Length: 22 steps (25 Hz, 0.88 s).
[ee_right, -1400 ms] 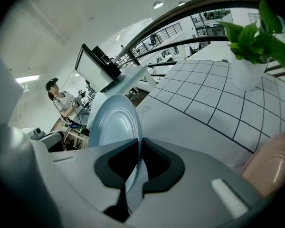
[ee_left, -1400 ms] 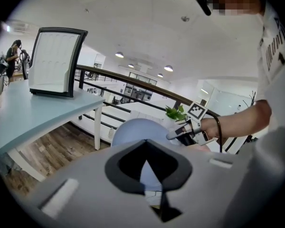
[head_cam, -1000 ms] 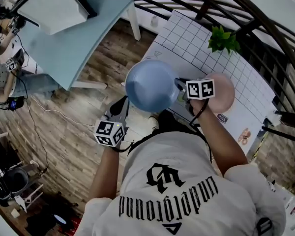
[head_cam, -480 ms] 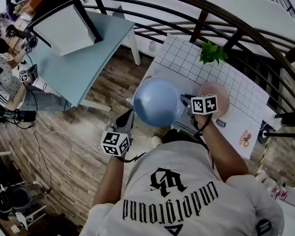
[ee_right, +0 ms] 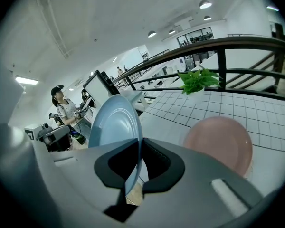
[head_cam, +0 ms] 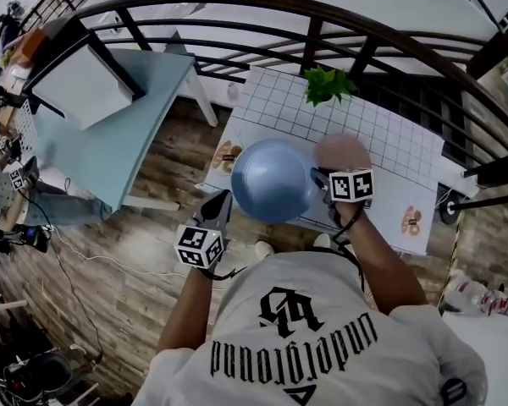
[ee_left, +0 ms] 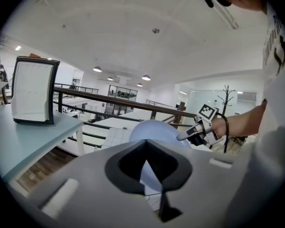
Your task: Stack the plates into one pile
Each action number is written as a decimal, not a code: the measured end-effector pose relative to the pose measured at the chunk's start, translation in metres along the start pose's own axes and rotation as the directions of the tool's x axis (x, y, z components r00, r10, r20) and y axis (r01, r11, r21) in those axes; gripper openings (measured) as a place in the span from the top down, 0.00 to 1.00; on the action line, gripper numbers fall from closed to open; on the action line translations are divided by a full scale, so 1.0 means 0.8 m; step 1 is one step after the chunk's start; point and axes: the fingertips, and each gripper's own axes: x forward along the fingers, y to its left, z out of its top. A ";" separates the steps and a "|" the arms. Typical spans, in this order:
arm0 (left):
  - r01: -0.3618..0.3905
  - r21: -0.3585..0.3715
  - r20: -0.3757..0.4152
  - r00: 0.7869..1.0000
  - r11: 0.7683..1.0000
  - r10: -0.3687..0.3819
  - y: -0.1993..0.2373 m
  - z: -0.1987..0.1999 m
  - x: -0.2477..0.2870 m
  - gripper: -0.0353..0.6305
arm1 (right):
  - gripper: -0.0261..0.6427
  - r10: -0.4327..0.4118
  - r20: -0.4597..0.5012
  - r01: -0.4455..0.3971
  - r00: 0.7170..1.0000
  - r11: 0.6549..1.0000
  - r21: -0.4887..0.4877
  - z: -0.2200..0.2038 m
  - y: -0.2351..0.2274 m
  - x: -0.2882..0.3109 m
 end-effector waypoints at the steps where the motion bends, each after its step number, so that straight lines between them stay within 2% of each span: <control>1: 0.014 0.007 -0.006 1.000 1.000 -0.014 -0.010 0.002 0.010 0.87 | 0.93 -0.009 0.006 0.008 1.000 1.000 0.011 -0.003 -0.012 -0.010; 8: 0.075 0.051 -0.038 0.997 0.996 -0.073 -0.083 0.007 0.068 0.87 | 0.93 -0.057 0.022 0.055 0.998 0.994 0.090 -0.030 -0.102 -0.077; 22: 0.076 0.073 -0.083 0.994 0.994 -0.070 -0.243 -0.003 0.168 0.87 | 0.93 -0.057 0.041 0.051 0.998 0.987 0.149 -0.057 -0.273 -0.186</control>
